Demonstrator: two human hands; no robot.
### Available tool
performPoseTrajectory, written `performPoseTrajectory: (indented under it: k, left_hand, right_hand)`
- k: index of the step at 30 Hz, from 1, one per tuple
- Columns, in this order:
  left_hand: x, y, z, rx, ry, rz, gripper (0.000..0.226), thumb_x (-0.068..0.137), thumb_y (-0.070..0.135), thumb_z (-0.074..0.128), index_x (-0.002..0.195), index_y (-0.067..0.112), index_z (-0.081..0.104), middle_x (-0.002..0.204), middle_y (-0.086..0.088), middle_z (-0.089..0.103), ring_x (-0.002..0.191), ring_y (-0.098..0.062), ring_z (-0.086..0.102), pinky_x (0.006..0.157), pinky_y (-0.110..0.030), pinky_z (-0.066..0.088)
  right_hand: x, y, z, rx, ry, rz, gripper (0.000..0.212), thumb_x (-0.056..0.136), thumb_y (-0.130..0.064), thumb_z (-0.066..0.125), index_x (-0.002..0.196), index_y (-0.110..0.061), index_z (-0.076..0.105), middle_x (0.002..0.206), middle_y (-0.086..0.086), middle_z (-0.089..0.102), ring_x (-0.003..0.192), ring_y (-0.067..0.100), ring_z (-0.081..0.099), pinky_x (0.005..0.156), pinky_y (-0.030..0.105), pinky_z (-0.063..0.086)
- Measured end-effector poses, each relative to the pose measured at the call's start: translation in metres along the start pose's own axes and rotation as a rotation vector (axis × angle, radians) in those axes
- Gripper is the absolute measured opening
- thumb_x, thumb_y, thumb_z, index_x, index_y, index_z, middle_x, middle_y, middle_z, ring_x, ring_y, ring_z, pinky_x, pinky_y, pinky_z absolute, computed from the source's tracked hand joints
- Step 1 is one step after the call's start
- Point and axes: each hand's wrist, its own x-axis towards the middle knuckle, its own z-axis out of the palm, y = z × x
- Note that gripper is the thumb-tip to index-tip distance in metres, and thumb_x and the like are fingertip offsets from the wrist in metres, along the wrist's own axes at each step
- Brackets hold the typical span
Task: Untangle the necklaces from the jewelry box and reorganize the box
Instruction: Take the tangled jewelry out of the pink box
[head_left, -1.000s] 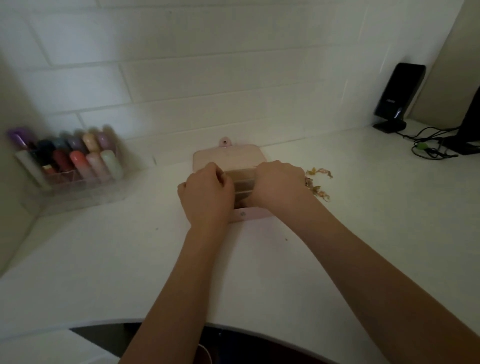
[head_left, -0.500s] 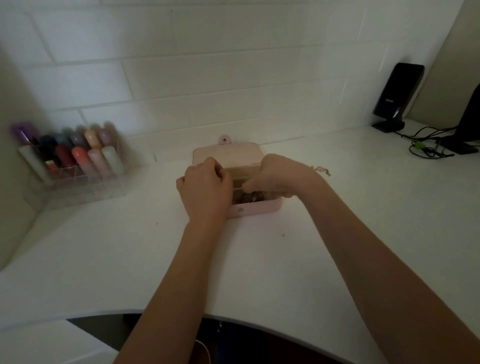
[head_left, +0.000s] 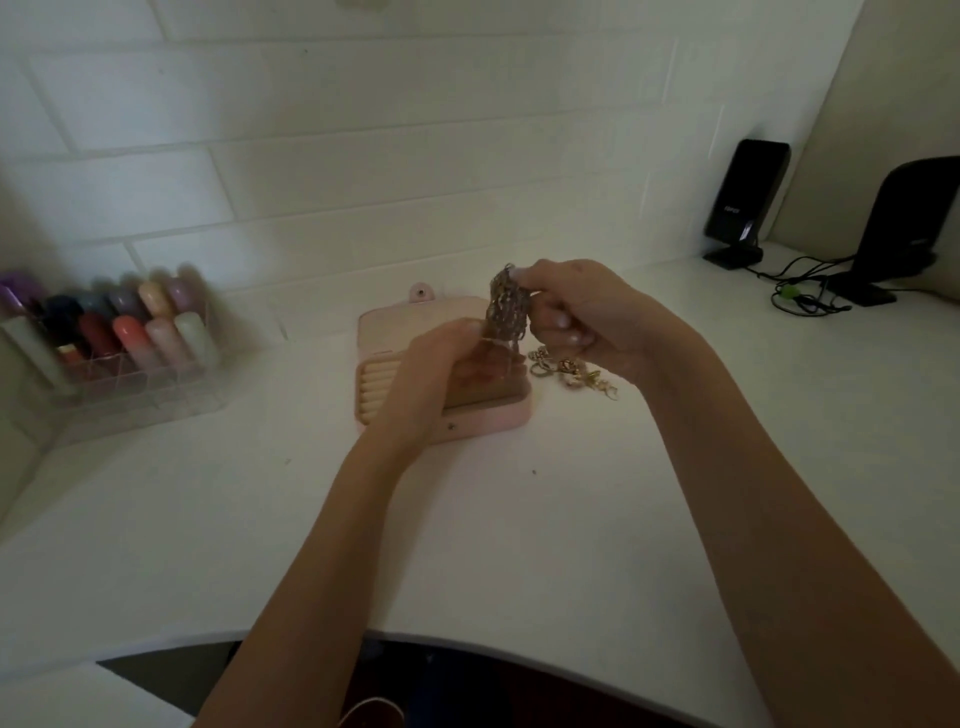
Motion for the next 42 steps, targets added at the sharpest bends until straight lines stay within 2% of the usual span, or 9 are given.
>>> performPoseTrajectory:
  k: [3,7,12,16,22,27,32,36,42]
  left_hand:
    - [-0.003,0.0,-0.001,0.046,-0.092,0.08,0.016,0.092,0.0,0.05,0.097,0.004,0.065,0.078,-0.004,0.073,0.073,-0.016,0.07,0.075,-0.031,0.058]
    - [-0.005,-0.006,0.008,0.091,-0.205,-0.011,0.027,0.076,0.015,0.066,0.103,0.015,0.065,0.083,0.001,0.071,0.071,-0.012,0.067,0.086,-0.038,0.053]
    - [0.001,-0.01,0.041,0.153,-0.361,-0.005,0.023,0.086,-0.001,0.06,0.101,0.017,0.063,0.075,0.007,0.069,0.062,-0.008,0.062,0.071,-0.023,0.057]
    - [0.003,-0.014,0.081,0.11,-0.439,-0.02,0.021,0.086,-0.006,0.059,0.091,0.014,0.063,0.07,0.003,0.071,0.061,-0.011,0.067,0.07,-0.024,0.058]
    - [0.024,-0.024,0.106,0.228,-0.369,0.01,0.011,0.089,0.001,0.06,0.091,0.01,0.067,0.074,0.001,0.071,0.065,-0.011,0.069,0.067,-0.027,0.058]
    - [0.033,-0.036,0.086,0.316,-0.355,0.007,0.014,0.09,-0.001,0.059,0.086,0.01,0.067,0.068,0.001,0.07,0.057,-0.011,0.066,0.061,-0.024,0.058]
    - [0.038,-0.033,0.081,0.474,-0.242,0.138,0.02,0.089,0.001,0.057,0.083,0.016,0.069,0.054,0.002,0.058,0.045,-0.005,0.052,0.051,-0.021,0.05]
    - [0.038,-0.034,0.079,0.593,-0.218,0.228,0.02,0.086,0.005,0.058,0.08,0.019,0.071,0.042,0.012,0.039,0.045,-0.006,0.035,0.051,-0.018,0.033]
    - [0.038,-0.036,0.074,0.781,-0.214,0.298,0.015,0.086,0.021,0.066,0.074,0.016,0.07,0.035,0.01,0.032,0.038,-0.005,0.029,0.043,-0.012,0.023]
  right_hand:
    - [-0.005,0.004,-0.012,0.071,0.052,-0.084,0.034,0.096,-0.019,0.051,0.064,-0.016,0.041,0.045,-0.004,0.036,0.043,0.009,0.03,0.039,0.019,0.017]
    - [-0.024,0.018,-0.035,-0.019,0.056,-0.106,0.034,0.097,-0.019,0.049,0.064,-0.013,0.044,0.05,-0.001,0.04,0.047,0.01,0.035,0.043,0.02,0.027]
    - [-0.058,0.022,-0.071,-0.246,0.06,-0.011,0.027,0.097,-0.019,0.048,0.071,-0.011,0.049,0.056,0.0,0.045,0.054,0.01,0.041,0.053,0.02,0.038]
    - [-0.078,0.025,-0.097,-0.14,0.147,-0.011,0.039,0.097,-0.018,0.046,0.059,-0.015,0.055,0.057,0.002,0.047,0.055,0.013,0.046,0.058,0.024,0.042]
    - [-0.087,0.049,-0.114,0.088,0.293,0.058,0.04,0.097,-0.016,0.043,0.06,-0.014,0.058,0.048,-0.001,0.048,0.049,0.012,0.043,0.059,0.029,0.035]
    - [-0.085,0.062,-0.117,-0.214,0.142,0.08,0.022,0.093,-0.023,0.054,0.08,-0.007,0.058,0.062,0.005,0.048,0.057,0.012,0.044,0.06,0.026,0.039]
    - [-0.077,0.062,-0.113,-0.381,0.211,0.067,0.048,0.074,-0.05,0.065,0.076,-0.002,0.055,0.066,0.01,0.043,0.056,0.014,0.039,0.054,0.023,0.034]
    - [-0.077,0.063,-0.111,-0.449,0.267,0.019,0.038,0.088,-0.042,0.06,0.073,-0.008,0.05,0.065,0.008,0.034,0.057,0.016,0.03,0.057,0.025,0.026]
    - [-0.077,0.064,-0.112,-0.304,0.348,-0.025,0.027,0.095,-0.033,0.056,0.073,-0.015,0.056,0.075,-0.001,0.061,0.073,0.01,0.058,0.073,0.027,0.046]
